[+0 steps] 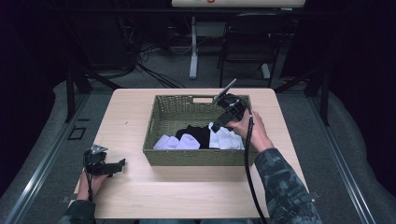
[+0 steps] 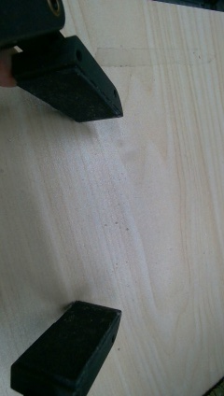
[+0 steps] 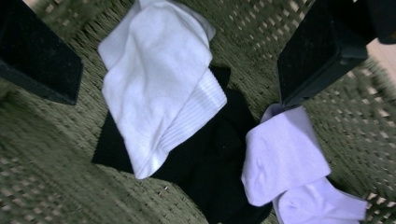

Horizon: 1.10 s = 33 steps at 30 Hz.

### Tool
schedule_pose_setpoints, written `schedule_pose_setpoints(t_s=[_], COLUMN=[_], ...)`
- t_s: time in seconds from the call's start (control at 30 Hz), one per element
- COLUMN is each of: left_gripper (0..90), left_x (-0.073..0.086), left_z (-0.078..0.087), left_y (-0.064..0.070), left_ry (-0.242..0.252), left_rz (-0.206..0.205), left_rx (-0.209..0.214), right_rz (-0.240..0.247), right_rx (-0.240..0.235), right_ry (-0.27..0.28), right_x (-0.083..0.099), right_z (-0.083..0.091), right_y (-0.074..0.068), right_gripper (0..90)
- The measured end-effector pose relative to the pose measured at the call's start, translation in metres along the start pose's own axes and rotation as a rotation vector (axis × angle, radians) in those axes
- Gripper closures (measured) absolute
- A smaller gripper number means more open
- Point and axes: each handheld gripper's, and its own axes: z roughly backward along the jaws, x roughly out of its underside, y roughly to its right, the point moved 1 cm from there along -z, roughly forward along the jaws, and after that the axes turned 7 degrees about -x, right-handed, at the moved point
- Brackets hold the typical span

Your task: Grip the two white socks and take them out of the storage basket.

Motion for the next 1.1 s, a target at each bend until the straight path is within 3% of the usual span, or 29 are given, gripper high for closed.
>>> schedule_pose_setpoints(t_s=[0.23, 0.43, 0.47, 0.5, 0.7, 0.77, 0.8, 0.83, 0.87, 0.9, 0.93, 1.0, 1.1], left_gripper=[5.1, 5.2, 5.1, 5.2, 5.2, 5.1, 5.1, 5.1, 5.2, 5.1, 5.1, 5.2, 5.2], left_x=[0.000, 0.000, 0.000, 0.000, 0.000, 0.000, 0.000, 0.000, 0.000, 0.000, 0.000, 0.000, 0.000], left_z=[0.000, 0.000, 0.000, 0.000, 0.000, 0.000, 0.000, 0.000, 0.000, 0.000, 0.000, 0.000, 0.000], left_y=[0.000, 0.000, 0.000, 0.000, 0.000, 0.000, 0.000, 0.000, 0.000, 0.000, 0.000, 0.000, 0.000], left_ry=[-0.002, -0.003, -0.003, -0.002, 0.003, 0.003, 0.003, 0.003, 0.003, 0.003, 0.003, 0.003, 0.003], left_rz=[0.000, -0.001, -0.001, -0.001, 0.001, 0.001, 0.001, 0.001, 0.001, 0.001, 0.001, 0.001, 0.001], left_rx=[0.002, 0.002, 0.002, 0.002, -0.003, -0.003, -0.003, -0.003, -0.003, -0.003, -0.003, -0.002, -0.003], right_rz=[-0.027, -0.043, -0.047, -0.057, -0.059, -0.066, -0.071, -0.071, -0.070, -0.070, -0.073, -0.064, -0.071], right_rx=[0.004, 0.015, 0.025, 0.029, 0.060, 0.064, 0.064, 0.064, 0.077, 0.077, 0.072, 0.078, 0.081], right_ry=[-0.041, -0.076, -0.106, -0.087, -0.145, -0.148, -0.150, -0.150, -0.170, -0.170, -0.168, -0.188, -0.159], right_x=[0.001, 0.003, 0.003, 0.004, 0.005, 0.006, 0.008, 0.008, 0.009, 0.009, 0.010, 0.010, 0.011], right_z=[-0.026, -0.044, -0.049, -0.052, -0.063, -0.067, -0.070, -0.070, -0.071, -0.071, -0.071, -0.069, -0.063], right_y=[0.007, 0.012, 0.014, 0.014, 0.017, 0.019, 0.020, 0.020, 0.021, 0.021, 0.021, 0.021, 0.020], right_gripper=[10.5, 24.9, 27.0, 29.5, 32.8, 37.7, 46.9, 46.9, 57.2, 57.2, 67.9, 71.4, 78.5])
